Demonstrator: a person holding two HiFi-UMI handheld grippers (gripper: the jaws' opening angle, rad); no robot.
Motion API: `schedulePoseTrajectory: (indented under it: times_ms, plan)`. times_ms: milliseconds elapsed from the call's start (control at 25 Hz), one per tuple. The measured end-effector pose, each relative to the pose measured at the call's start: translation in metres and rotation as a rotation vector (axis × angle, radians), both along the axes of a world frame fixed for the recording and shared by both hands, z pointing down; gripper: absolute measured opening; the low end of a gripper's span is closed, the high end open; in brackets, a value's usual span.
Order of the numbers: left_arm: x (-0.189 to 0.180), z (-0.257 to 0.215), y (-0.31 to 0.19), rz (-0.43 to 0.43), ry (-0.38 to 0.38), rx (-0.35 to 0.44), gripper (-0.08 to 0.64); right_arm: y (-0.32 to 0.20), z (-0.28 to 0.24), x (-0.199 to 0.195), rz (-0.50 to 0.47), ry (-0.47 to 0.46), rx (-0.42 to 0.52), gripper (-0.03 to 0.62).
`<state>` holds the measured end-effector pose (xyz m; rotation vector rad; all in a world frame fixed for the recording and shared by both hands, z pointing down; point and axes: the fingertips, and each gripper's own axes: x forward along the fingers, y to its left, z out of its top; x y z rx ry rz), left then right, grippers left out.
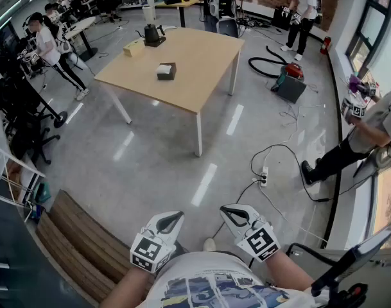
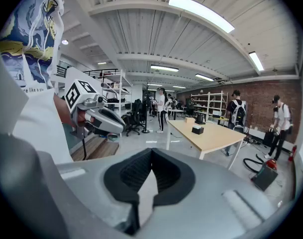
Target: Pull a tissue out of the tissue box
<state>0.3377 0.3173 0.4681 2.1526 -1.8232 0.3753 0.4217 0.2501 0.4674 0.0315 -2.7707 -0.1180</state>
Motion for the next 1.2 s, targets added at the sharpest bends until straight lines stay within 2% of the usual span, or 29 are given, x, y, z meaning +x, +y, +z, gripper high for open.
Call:
schedulePoseTrajectory:
  times_ms: [360,520,680,840,1000,1200]
  plan:
    - [0.008,-0.003,-0.005,-0.002,0.005,0.005,0.002,-0.004,0.001,0.01,-0.004,0.009,-0.002,-0.002]
    - [0.002,-0.004,-0.004,-0.007,-0.012,0.01,0.002,-0.006,-0.003,0.005,0.0,-0.025,-0.034,-0.002]
    - [-0.013,-0.007,0.002,-0.02,-0.028,0.013,0.002,-0.003,0.0,-0.011,-0.022,-0.019,-0.04,-0.002]
    - [-0.046,-0.006,0.015,-0.052,-0.034,0.012,0.002,0.004,-0.002,-0.042,-0.043,-0.021,-0.018,-0.002]
    - [-0.09,-0.003,0.016,-0.057,-0.007,0.036,0.002,0.002,0.004,-0.082,-0.011,0.003,0.005,0.003]
    - [-0.166,-0.003,0.015,-0.039,-0.002,0.061,0.002,0.01,0.002,-0.159,0.017,0.018,0.004,0.012]
